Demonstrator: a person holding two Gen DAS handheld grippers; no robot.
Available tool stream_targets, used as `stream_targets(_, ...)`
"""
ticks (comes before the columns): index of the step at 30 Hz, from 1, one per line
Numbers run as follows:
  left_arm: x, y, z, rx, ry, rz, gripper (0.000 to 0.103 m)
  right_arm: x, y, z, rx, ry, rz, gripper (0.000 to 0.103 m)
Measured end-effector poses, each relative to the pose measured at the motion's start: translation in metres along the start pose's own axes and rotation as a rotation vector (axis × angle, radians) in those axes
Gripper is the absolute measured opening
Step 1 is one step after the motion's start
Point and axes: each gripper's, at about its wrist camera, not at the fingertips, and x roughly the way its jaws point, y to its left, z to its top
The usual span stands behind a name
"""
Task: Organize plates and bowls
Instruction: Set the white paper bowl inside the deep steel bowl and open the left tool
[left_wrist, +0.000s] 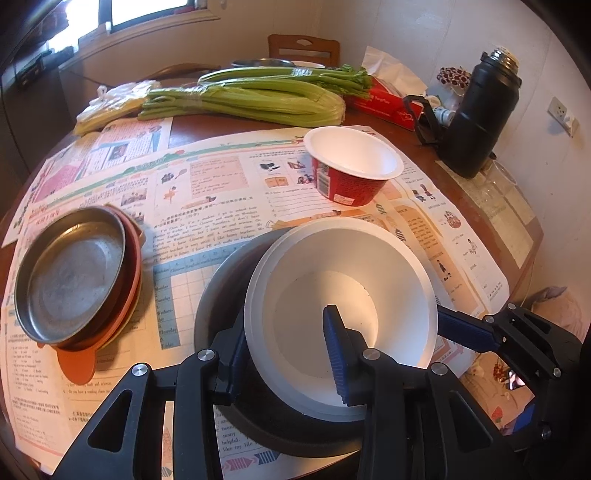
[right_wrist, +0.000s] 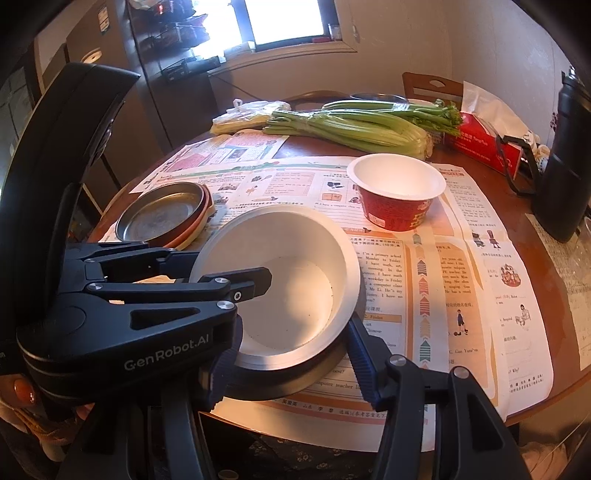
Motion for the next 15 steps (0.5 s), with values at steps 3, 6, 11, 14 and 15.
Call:
stream_targets(3, -0.0015, 0.0032, -0.001, -0.003, -0.003, 0.012, 0.039, 0.0003, 0.0029, 0.0002, -0.002, 0.002, 0.009, 0.057)
stream_targets(6, -0.0015, 0.006, -0.0021, -0.008, 0.001, 0.013, 0.039, 0.0012, 0.005, 0.0, -0.006, 0.005, 0.014, 0.057)
stream_targets(11, -0.0018, 0.008, -0.0031, -0.016, -0.002, 0.01, 0.039, 0.0013, 0.0055, -0.0002, -0.005, 0.006, 0.014, 0.057)
stream_targets(14, -0.0018, 0.0089, -0.0029, -0.024, 0.005, 0.013, 0.039, 0.0004, 0.0043, -0.0004, -0.005, 0.004, 0.017, 0.057)
stream_targets(15, -0.0022, 0.0091, -0.003, -0.025, 0.006, 0.013, 0.039, 0.0003, 0.0035, -0.0003, -0.003, 0.004, 0.022, 0.057)
